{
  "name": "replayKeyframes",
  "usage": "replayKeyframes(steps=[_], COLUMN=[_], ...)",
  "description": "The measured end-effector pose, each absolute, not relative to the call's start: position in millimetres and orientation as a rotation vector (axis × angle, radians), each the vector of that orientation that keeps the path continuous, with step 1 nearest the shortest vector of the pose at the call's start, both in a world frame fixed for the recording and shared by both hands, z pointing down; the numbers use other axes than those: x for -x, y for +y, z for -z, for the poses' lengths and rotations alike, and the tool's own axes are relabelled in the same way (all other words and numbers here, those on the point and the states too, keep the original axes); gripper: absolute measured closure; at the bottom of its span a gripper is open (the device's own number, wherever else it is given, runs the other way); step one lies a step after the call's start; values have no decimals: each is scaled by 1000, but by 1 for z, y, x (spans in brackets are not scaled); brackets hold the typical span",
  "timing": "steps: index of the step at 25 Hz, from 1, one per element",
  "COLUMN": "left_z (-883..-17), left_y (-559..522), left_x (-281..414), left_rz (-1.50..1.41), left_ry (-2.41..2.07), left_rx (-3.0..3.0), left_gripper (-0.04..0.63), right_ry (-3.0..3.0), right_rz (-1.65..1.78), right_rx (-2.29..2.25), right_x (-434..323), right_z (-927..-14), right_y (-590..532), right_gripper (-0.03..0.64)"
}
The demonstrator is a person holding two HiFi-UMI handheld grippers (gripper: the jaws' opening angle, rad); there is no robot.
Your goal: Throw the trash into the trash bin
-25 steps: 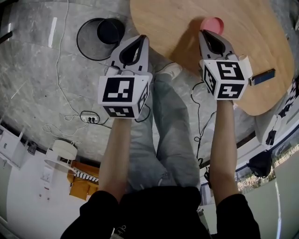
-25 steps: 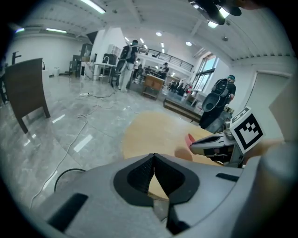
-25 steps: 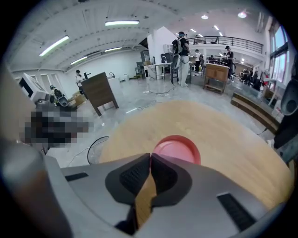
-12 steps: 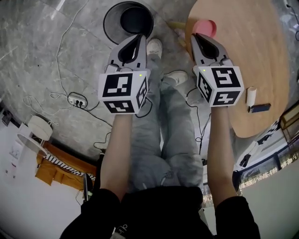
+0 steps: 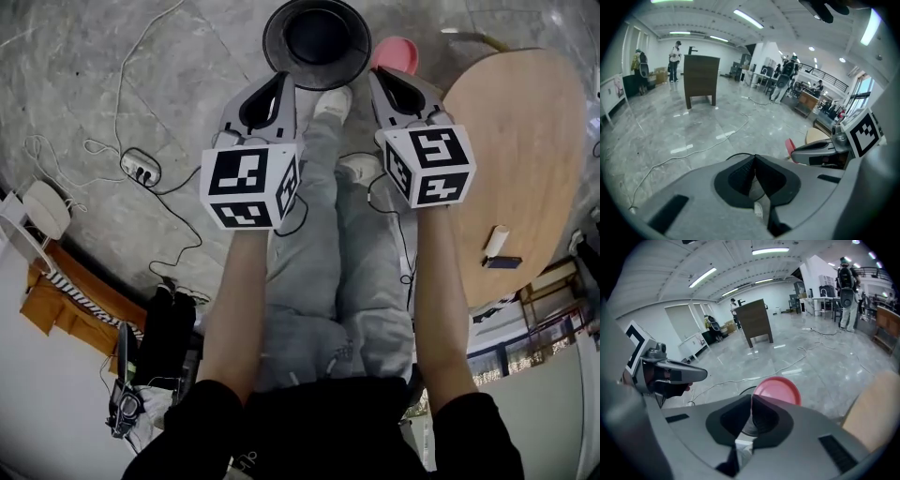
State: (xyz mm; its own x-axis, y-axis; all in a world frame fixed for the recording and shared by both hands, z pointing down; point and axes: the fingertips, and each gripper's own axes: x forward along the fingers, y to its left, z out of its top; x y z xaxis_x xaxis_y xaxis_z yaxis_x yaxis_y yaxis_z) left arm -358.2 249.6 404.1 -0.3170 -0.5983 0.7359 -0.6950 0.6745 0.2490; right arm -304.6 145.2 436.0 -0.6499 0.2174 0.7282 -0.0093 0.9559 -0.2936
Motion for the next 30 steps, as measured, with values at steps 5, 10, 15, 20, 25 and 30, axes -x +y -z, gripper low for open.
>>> replayKeyframes(steps=[5,10,15,20,25,30], left_z=[-412,-421,-422,-423,-420,-420], left_y=[279,294,296,279,253,234], left_x=[374,381,390,389,384,378], left_rz=[-102,-86,-89,-106,-134,-172], left_ry=[-2047,-2041,-2036,-2009,-1977,-1938], left_rx=[-908,-869,-873,-923,-999,-1076], left_gripper=[588,588,588,588,588,588], right_ry=[-2236,-2218,-2172,-2177,-2144,-2149], right_rz=[-344,-392,-393,-488,-603,-558], right_rx=[255,350,359,294,291,224], right_x=[330,349,351,336,322,312], right_z=[-454,-486,-499,-496,-495,-492], right_y=[176,197,202,193,191,181], right_gripper=[603,601,595,595,465,466])
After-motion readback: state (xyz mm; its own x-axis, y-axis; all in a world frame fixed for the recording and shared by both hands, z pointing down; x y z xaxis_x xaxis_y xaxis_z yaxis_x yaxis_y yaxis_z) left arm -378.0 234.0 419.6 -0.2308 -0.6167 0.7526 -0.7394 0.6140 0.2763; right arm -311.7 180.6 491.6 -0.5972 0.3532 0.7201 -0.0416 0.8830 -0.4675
